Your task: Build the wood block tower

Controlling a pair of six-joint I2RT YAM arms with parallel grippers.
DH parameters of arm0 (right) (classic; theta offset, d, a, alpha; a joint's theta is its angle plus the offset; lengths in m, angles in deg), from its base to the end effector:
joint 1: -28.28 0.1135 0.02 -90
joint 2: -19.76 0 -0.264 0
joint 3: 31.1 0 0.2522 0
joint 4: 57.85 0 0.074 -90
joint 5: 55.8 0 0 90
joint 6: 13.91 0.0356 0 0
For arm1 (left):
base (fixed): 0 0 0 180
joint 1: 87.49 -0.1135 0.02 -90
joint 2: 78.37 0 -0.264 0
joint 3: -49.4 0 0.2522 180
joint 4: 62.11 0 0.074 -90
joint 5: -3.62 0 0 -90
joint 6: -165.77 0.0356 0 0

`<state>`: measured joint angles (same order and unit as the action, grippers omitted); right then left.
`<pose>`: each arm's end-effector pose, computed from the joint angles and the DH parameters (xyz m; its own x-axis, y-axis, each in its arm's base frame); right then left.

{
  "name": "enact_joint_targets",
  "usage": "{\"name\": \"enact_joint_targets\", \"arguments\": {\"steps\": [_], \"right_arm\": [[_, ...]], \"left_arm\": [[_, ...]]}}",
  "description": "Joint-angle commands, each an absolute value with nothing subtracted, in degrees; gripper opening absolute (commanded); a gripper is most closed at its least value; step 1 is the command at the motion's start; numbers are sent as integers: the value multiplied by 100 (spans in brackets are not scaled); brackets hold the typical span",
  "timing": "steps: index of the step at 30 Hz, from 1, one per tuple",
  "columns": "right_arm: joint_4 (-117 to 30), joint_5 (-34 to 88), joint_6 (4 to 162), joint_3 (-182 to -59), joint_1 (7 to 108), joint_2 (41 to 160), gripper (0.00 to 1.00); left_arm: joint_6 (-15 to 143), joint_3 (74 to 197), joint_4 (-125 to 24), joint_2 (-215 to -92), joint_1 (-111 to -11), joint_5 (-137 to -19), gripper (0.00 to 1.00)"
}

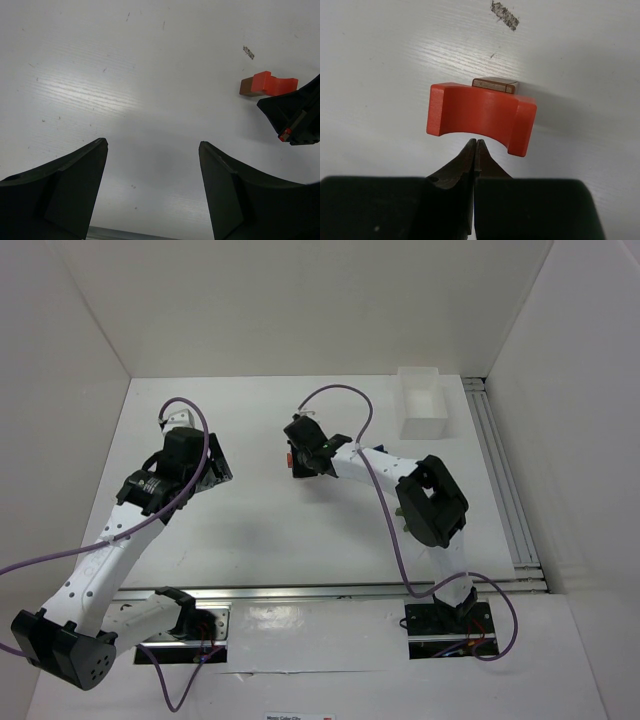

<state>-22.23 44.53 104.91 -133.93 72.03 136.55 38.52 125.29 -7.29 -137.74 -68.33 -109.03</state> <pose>0.3327 0.3096 0.2053 -0.7693 -0.0799 -0.6339 -0.2574 0.9469 0.1930 0.2039 -0.0563 0.3462 -0.4766 -0.4258 -0.7692 -0.3405 0.8960 -0.2850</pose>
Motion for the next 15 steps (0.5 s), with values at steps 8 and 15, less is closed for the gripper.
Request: {"name": "enact_joint_targets", "arguments": {"steps": [8,15], "right_arm": [[-2300,4572,10430,-13688,7267,13710,0],[-2247,4624,10430,-13741,7267,13762,0]], "left_arm": [[3991,12538,-907,-13655,-6868,-10975,86],[3991,12538,-907,-13655,-6868,-10975,86]]}}
